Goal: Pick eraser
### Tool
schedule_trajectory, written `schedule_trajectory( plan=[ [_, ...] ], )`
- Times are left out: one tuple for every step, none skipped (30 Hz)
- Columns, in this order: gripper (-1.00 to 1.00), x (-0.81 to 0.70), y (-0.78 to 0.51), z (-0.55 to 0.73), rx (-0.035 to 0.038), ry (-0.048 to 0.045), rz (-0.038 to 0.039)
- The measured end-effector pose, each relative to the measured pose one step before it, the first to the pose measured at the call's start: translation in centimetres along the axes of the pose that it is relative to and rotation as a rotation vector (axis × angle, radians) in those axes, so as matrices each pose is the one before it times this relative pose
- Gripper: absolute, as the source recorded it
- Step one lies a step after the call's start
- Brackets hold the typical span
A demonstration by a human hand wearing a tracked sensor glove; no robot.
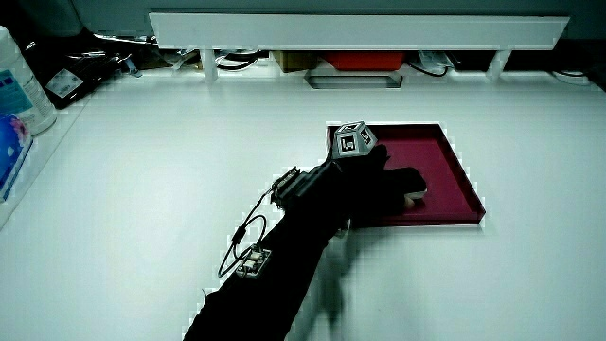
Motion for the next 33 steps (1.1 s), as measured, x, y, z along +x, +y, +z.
schedule_trajectory(
  plan=[
    [0.00,-0.009,0.042,-0.117,-0.00148,0.00171,-0.00101],
    [0.00,-0.005,-0.026,-0.048,-0.00274,-0.00017,-0.00125],
    [0.00,-0.186,0.081,-0.153,0.00146,-0.00854,-0.00231],
    [0.00,-0.112,0.035,-0.093,0.00467,-0.00346,0.00020],
    [0.00,0.038,-0.059,-0.004,-0.00287,0.00213,0.00087],
    [0.05,-0.033,0.033,-0.055,0.00472,0.00180,-0.00231],
    [0.10,-0.013,0.041,-0.057,-0.00230,-0.00220,-0.00093],
    [0.15,-0.016,-0.031,0.013,-0.00309,-0.00028,0.00398],
    [0.20,-0.224,0.208,-0.213,0.00279,-0.00821,-0.00647],
    [0.25,0.095,-0.112,0.078,0.00432,-0.00017,-0.00315],
    [0.30,0.082,-0.086,0.074,-0.00243,0.00276,0.00161],
    [0.35,0.023,-0.043,0.020,0.00593,0.00349,-0.00171],
    [0.40,-0.058,0.073,-0.094,0.00122,-0.00149,-0.00197],
    [0.45,-0.023,-0.001,-0.023,0.00883,-0.00192,-0.00778],
    [0.50,0.039,-0.054,0.021,0.01314,0.00163,-0.00769],
    [0.55,0.030,-0.072,-0.015,0.00720,0.00323,-0.00374],
    [0.60,-0.041,0.010,-0.087,0.01160,-0.00244,-0.00912],
    [0.65,0.002,-0.080,0.009,0.00745,-0.00259,0.00071],
    [0.70,-0.018,0.003,-0.015,0.00446,-0.00451,-0.00531],
    [0.75,0.062,-0.078,0.074,0.00366,-0.00095,-0.00196],
    [0.80,-0.038,0.012,-0.024,0.00369,-0.00038,-0.00402],
    [0.85,0.030,-0.072,0.062,0.00635,-0.00014,0.00304],
    [0.90,-0.024,0.003,-0.012,0.00528,0.00154,-0.00299],
    [0.95,0.002,-0.048,0.032,0.00637,0.00152,-0.00266],
    [1.00,-0.074,-0.013,-0.043,-0.00228,-0.01118,-0.00017],
    [1.00,-0.056,0.026,-0.038,0.00265,-0.00196,-0.00302],
    [1.00,-0.002,-0.032,0.005,-0.00356,0.00129,0.00524],
    [1.00,0.150,-0.158,0.166,0.00515,0.00374,-0.00317],
    [1.00,-0.113,0.056,-0.093,0.00345,-0.00506,-0.00377],
    [1.00,-0.043,0.024,-0.043,-0.00270,-0.00760,0.00115],
    [1.00,0.250,-0.182,0.267,-0.00103,0.00788,-0.00067],
    [1.00,-0.225,0.147,-0.142,0.00571,-0.00262,-0.00796],
    [1.00,0.310,-0.310,0.431,-0.00662,0.00189,0.00531]
  ],
)
